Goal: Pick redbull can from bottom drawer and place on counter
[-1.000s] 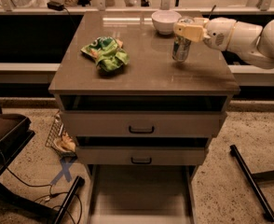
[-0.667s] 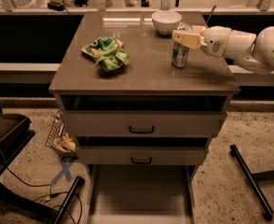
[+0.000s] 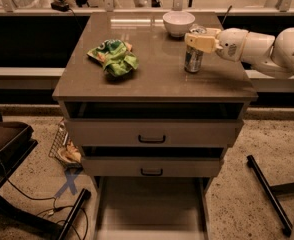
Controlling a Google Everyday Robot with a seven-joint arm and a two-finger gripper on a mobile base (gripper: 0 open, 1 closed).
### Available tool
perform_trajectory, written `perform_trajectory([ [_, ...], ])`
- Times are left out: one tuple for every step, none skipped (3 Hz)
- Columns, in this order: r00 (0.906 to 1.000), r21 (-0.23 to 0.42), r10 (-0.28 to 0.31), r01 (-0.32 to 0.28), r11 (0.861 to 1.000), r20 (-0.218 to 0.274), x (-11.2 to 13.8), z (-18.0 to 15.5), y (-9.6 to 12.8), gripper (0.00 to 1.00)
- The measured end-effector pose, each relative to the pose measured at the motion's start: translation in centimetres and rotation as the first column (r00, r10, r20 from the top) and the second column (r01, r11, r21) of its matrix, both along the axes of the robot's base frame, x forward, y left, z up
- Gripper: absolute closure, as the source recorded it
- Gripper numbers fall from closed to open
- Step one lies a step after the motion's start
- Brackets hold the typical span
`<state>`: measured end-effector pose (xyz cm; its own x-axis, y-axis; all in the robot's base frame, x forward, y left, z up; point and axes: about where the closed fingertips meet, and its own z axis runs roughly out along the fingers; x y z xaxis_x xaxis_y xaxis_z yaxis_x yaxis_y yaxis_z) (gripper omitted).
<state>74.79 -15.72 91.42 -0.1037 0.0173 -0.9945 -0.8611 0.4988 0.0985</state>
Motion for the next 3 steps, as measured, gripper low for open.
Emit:
perform_trajectory([
  [1.0000, 0.000, 0.000, 0.000, 1.000, 0.000, 0.00, 0.01, 0.01, 0.36],
  [1.0000, 0.000, 0.000, 0.000, 1.000, 0.000, 0.00, 0.01, 0.02, 0.13],
  [1.0000, 0.001, 0.005, -0.005, 1.000, -0.001, 0.04, -0.01, 0.36, 0.00],
])
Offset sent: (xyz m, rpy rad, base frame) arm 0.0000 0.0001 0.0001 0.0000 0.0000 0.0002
